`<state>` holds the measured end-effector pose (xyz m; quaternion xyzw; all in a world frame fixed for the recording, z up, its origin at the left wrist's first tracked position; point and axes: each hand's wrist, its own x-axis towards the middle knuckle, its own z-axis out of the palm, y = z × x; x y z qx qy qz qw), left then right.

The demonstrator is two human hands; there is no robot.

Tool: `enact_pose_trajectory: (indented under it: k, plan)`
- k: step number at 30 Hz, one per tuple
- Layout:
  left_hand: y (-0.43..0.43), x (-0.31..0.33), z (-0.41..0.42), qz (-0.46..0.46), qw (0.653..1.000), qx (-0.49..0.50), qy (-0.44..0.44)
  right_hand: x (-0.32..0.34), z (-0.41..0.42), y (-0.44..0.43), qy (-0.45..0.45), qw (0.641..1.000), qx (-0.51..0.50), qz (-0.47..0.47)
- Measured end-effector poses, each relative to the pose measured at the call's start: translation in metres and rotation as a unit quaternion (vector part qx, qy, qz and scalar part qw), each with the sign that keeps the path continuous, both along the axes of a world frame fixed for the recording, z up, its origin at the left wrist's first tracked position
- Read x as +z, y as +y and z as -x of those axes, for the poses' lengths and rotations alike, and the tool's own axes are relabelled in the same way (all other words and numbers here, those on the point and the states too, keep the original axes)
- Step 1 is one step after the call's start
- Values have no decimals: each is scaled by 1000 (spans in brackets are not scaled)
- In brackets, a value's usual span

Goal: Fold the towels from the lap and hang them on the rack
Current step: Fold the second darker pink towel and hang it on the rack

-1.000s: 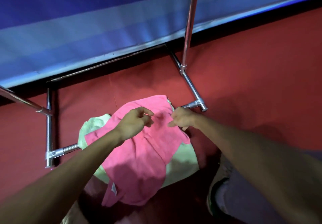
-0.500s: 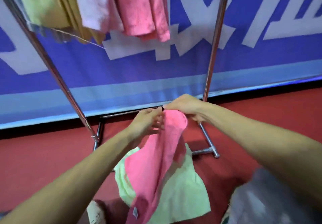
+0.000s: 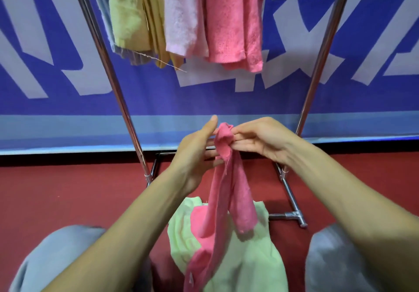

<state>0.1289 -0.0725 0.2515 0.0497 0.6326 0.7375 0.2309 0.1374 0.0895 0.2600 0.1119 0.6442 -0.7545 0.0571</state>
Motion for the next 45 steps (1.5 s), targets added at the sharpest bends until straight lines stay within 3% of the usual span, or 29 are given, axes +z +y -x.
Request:
enact_pose_trajectory:
  k: [7,12,19,26,29,35,41,45]
  plan:
    - [5,-16,-10,32,991,88,96,-4,-23,-3,31,999,-12,-10]
    - [-5,-13,-10,54,985,51,158,-2,-35,3,47,999,-20,2]
    - [-6,-11,-12,143,965,-39,218,-7,-39,6,139,962,-19,-235]
    - [-5,-20,-11,275,922,-102,254,1,-43,5,201,943,-6,-265]
    - [-5,-20,-15,258,920,-141,258,6,-46,8,211,941,8,-264]
    - [-1,-15,-16,201,931,-85,293,3,-46,7,225,922,22,-315]
    - [0,-13,-16,138,954,-56,259,1,-41,14,215,935,-22,-281]
    - [-5,-6,-14,90,967,-27,235,-3,-40,14,191,953,28,-232]
